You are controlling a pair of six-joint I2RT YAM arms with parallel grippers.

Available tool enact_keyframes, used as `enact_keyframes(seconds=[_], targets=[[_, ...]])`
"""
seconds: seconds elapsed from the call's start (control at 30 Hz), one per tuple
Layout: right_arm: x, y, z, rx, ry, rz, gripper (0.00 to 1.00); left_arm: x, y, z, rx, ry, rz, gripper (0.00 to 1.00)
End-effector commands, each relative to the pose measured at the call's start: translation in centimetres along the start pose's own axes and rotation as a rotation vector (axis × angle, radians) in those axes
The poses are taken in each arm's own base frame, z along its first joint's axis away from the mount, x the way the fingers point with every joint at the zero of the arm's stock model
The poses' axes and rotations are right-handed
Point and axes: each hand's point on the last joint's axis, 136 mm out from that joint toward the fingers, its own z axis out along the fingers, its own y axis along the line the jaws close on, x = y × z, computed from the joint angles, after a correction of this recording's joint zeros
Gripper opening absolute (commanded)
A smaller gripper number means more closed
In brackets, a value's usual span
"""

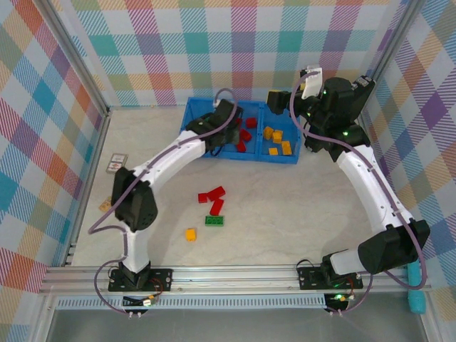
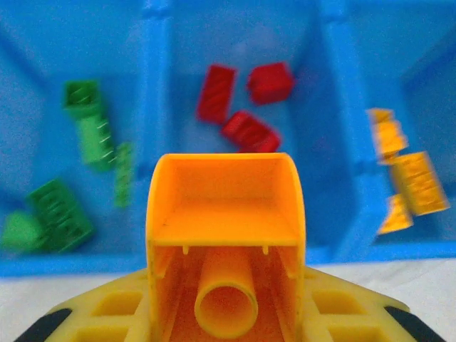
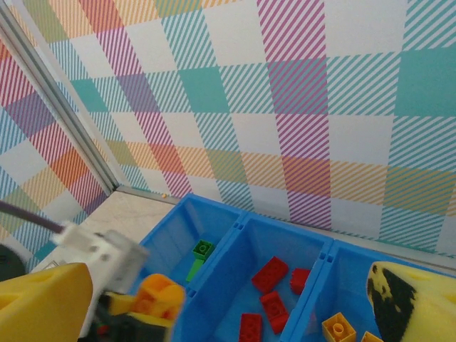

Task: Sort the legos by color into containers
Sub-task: Place the lego in the container.

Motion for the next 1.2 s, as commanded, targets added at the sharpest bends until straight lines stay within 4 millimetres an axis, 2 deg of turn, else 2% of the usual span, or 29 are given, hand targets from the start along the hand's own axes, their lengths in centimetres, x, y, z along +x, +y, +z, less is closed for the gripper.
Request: enact_keyframes(seconds=[0.0,0.13,0.23,0.3,0.4,0.53,0.63,0.87,1.03,1.1,1.17], targets=[[-1.4,0.0,-1.0,0.015,-0.053,-0.032,0.99,-1.1,-5.1,1.9,0.134,-0.042,0.029,0.21],[-1.5,-0.1,-1.1,0.022,-0.056,-0.033,0.99,-2.1,-9.6,4.1,0.256,-0.094,-0.027,0.21],[-1.5,0.0,-1.2,0.019,-0.061,-0.036,0.99,-1.3,-12.7,5.8,0.344,-0.103,-0.077,0.21],[-1.6,0.0,-1.4,0.019,-0.064,-0.036,0.99,-1.4,-14.1,6.4,0.382,-0.129,-0.100,0.21],[-1.7,0.1,-1.6,0.018,-0.067,-0.037,0.99,-1.5,-15.2,7.4,0.419,-0.156,-0.142,0.21],[-1.7,0.3,-1.6,0.008,-0.066,-0.031,0.99,-1.9,-15.9,8.6,0.434,-0.175,-0.173,0.23],[-1.8,0.3,-1.7,0.008,-0.070,-0.033,0.99,-2.0,-16.0,9.5,0.424,-0.185,-0.188,0.34],[-1.8,0.4,-1.8,0.007,-0.074,-0.033,0.99,-2.3,-15.8,9.9,0.404,-0.200,-0.191,0.47],[-1.8,0.3,-1.8,0.008,-0.077,-0.034,0.99,-3.0,-15.6,8.6,0.405,-0.201,-0.166,0.49],[-1.9,0.3,-1.9,0.010,-0.080,-0.038,0.99,-3.3,-15.3,6.8,0.407,-0.200,-0.132,0.48],[-1.9,0.2,-1.9,0.018,-0.082,-0.042,0.99,-3.1,-13.8,4.8,0.376,-0.209,-0.104,0.48]])
